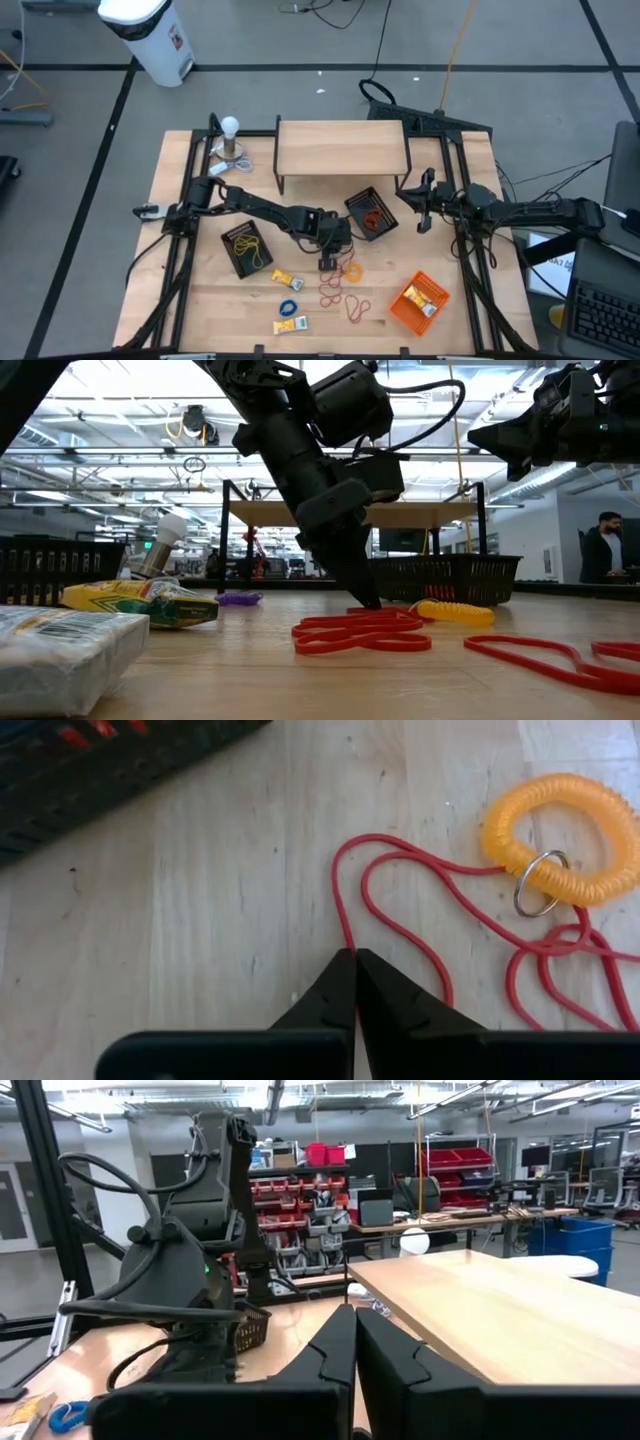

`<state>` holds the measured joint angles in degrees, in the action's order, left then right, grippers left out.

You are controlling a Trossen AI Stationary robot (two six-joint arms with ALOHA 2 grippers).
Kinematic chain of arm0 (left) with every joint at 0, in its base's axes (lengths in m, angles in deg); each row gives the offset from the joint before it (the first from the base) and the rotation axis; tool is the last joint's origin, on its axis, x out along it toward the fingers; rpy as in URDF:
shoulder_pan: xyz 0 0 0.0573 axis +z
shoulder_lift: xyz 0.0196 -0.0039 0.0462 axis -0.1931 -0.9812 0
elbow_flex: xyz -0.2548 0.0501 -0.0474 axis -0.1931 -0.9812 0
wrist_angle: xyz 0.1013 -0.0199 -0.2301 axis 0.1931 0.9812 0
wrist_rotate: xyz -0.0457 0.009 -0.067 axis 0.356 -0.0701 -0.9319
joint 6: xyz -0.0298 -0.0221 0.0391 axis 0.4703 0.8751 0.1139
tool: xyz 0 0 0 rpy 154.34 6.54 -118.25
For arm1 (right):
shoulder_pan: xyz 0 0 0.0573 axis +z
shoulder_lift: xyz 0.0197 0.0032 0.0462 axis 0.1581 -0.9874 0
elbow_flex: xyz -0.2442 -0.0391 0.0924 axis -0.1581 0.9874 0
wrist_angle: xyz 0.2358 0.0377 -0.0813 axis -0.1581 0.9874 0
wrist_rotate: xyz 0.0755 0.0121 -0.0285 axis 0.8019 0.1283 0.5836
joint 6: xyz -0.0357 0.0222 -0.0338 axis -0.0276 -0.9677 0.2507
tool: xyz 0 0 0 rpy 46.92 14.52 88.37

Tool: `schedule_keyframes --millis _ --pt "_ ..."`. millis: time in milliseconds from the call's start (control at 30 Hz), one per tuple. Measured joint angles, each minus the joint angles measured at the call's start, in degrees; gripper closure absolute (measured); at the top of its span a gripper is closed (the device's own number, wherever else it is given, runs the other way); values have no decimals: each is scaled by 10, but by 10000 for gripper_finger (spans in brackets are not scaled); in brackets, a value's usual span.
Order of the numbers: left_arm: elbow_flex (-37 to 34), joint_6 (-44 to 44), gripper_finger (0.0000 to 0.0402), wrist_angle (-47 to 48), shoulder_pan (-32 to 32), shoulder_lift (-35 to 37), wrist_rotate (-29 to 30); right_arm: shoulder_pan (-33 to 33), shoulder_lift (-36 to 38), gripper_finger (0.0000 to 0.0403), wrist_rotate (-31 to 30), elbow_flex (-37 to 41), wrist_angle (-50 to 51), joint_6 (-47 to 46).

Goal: Pick & Place Office Desk Supplies
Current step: Put the red rubber band into the left black bin

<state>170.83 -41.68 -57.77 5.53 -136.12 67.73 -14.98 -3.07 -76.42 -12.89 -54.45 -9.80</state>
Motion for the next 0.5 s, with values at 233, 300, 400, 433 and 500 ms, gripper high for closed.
schedule_keyframes --millis 233,300,400,433,500 --pt "-11 -44 400 25 -16 85 43 0 -2 399 1 0 4 -7" --pt "-8 -56 401 9 -24 128 60 0 -2 399 1 0 5 -9" --pt "-4 -67 401 12 -35 193 90 0 -2 399 1 0 8 -9" --pt "-5 -70 401 22 -39 209 98 0 -3 399 1 0 9 -9" --pt "-7 -78 401 31 -43 239 111 0 -3 399 1 0 11 -9"
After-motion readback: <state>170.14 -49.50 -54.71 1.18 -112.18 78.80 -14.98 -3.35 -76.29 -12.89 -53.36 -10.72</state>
